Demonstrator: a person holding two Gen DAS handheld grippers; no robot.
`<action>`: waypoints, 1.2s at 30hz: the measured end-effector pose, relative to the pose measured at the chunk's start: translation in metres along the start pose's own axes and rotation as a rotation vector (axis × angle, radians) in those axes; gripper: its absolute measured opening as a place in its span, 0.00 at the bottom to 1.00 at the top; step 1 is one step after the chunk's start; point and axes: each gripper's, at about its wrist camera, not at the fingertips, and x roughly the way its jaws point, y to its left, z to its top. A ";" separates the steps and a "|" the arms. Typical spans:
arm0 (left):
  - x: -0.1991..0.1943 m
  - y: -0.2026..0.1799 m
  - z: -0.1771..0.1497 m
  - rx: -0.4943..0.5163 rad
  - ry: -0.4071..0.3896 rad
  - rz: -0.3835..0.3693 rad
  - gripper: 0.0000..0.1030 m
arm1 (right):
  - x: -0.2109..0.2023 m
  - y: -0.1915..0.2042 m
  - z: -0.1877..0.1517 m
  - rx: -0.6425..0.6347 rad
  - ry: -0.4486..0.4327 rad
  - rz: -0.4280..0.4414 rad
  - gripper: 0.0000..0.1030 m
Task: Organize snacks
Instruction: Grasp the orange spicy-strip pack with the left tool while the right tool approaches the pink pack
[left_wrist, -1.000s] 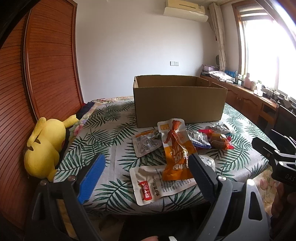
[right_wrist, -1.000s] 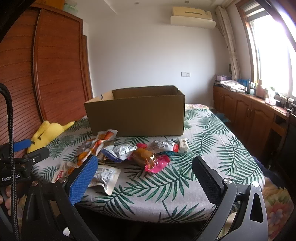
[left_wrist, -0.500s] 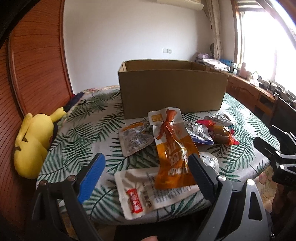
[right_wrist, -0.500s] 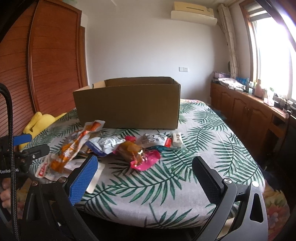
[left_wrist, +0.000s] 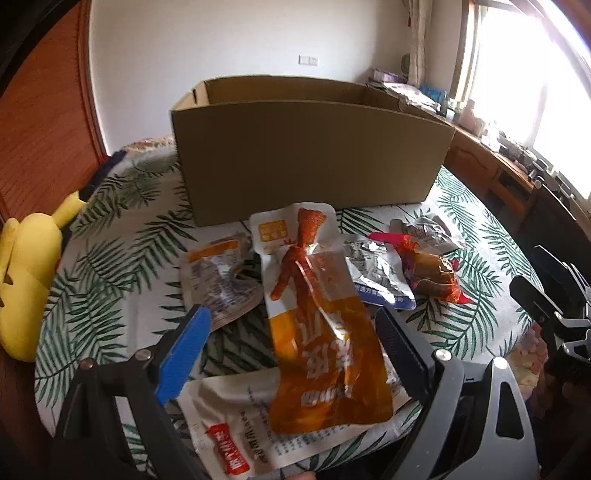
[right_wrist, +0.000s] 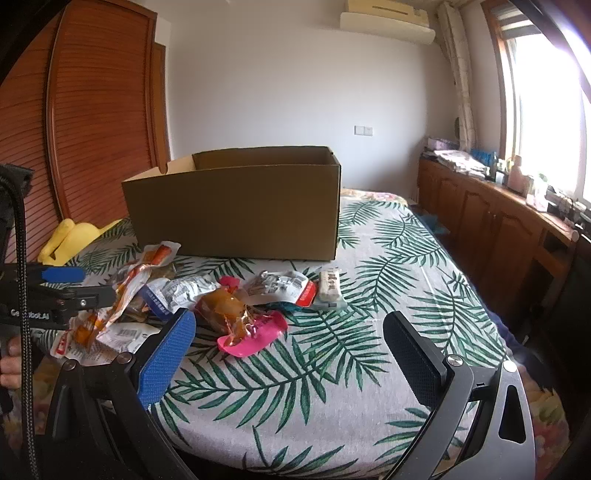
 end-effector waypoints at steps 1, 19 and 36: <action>0.002 -0.002 0.001 0.002 0.006 -0.005 0.89 | 0.002 -0.001 0.001 -0.004 0.007 0.005 1.00; 0.042 0.014 0.015 -0.076 0.150 -0.123 0.82 | 0.043 0.024 0.005 -0.118 0.185 0.166 0.86; 0.024 0.045 0.020 -0.120 0.087 -0.160 0.35 | 0.063 0.032 0.009 -0.144 0.242 0.230 0.77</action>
